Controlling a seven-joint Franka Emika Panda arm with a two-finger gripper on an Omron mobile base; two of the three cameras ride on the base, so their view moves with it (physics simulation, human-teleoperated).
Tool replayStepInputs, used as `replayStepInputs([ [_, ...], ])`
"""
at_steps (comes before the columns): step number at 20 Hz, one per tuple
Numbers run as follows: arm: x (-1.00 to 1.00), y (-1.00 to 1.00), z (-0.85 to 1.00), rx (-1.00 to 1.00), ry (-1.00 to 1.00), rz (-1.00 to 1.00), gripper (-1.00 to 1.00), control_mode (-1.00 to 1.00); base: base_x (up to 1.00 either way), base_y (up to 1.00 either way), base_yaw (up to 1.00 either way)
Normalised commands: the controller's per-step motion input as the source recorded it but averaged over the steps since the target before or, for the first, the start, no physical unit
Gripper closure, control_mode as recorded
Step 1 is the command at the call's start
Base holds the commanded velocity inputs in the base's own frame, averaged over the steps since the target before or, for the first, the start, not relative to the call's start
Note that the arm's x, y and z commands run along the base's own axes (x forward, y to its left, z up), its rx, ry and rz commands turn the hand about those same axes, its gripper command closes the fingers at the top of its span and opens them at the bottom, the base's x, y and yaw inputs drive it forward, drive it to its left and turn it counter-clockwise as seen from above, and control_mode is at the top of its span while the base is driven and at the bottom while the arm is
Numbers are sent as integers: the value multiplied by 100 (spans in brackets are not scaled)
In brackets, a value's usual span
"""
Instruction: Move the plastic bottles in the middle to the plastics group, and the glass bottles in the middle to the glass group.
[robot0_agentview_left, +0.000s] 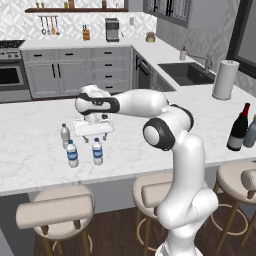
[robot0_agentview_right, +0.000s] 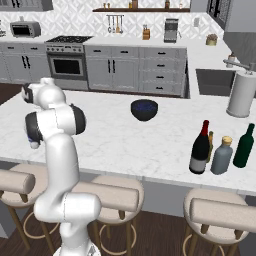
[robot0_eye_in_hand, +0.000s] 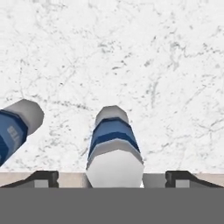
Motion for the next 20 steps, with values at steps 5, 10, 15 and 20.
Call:
replayStepInputs([
  [5,-31,-17,39,0,-8,0,-100,-100,0,0,0],
  [10,-60,-64,51,0,-9,2,-100,-100,0,0,0],
  [15,-45,-80,52,1,-19,7,-100,-100,0,0,0],
  [20,-33,-79,59,5,-19,6,-100,-100,0,0,0],
])
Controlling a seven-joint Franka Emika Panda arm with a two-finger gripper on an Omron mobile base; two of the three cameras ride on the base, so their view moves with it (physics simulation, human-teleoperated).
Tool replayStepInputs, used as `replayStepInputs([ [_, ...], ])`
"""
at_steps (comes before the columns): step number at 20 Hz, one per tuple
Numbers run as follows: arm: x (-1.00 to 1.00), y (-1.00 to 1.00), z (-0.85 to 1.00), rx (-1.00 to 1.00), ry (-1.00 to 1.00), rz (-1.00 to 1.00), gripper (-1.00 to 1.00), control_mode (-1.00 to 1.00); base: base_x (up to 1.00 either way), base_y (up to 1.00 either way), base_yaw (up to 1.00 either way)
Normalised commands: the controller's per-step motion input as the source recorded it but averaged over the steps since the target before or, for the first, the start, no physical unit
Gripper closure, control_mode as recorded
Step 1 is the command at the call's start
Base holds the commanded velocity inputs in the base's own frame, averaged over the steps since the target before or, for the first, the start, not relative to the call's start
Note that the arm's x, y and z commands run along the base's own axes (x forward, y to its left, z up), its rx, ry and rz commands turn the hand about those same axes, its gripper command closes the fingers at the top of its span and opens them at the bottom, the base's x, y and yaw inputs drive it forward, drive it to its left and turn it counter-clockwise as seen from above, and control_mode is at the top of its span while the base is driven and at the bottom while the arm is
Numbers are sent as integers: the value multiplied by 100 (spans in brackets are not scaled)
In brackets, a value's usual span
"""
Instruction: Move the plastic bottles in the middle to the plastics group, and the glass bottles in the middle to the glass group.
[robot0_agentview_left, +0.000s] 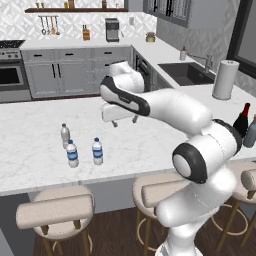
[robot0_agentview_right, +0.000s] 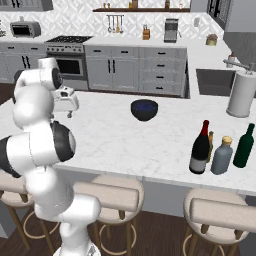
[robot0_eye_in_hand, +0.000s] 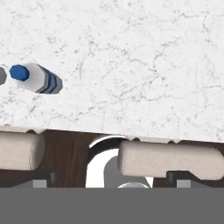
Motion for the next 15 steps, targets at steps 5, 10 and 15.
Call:
replayStepInputs([
  [5,-49,-70,60,6,-20,5,-100,-100,0,0,0],
  [10,-73,-61,46,4,-20,2,-100,-100,0,0,0],
  [15,-91,-70,53,8,-19,0,-100,-100,0,0,0],
])
